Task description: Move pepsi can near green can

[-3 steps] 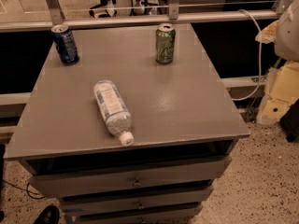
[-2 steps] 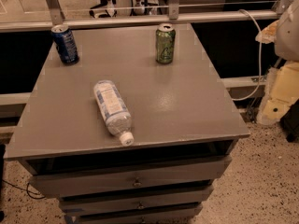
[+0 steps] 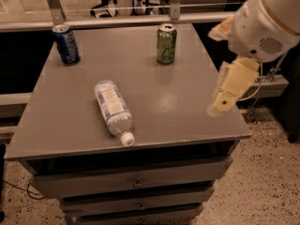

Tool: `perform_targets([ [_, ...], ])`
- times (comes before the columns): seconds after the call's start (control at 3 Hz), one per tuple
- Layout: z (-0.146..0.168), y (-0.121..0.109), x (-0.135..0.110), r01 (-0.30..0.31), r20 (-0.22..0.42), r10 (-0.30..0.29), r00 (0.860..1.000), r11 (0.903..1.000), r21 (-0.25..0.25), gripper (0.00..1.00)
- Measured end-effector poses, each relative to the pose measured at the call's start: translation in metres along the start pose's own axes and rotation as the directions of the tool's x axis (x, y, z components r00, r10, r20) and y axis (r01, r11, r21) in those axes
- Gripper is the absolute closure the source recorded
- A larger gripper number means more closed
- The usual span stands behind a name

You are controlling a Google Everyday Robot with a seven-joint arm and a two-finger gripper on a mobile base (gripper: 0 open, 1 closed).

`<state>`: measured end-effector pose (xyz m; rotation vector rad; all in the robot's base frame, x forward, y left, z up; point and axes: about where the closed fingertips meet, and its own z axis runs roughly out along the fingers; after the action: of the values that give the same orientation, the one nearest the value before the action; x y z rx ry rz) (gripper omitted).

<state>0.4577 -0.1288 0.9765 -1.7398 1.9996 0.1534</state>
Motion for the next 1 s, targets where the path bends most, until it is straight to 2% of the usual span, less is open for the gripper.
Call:
perform_targets([
  [0.33, 0.033, 0.012, -0.076, 0.083, 0.198, -0.071, 0.978, 0.9951, -0.053, 0.0],
  [0.67, 0.059, 0.018, -0.16, 0.17, 0.385, -0.138, 0.913, 0.9841, -0.051, 0.0],
  [1.0, 0.059, 0.018, -0.161, 0.17, 0.385, -0.138, 0.913, 0.9841, -0.051, 0.0],
])
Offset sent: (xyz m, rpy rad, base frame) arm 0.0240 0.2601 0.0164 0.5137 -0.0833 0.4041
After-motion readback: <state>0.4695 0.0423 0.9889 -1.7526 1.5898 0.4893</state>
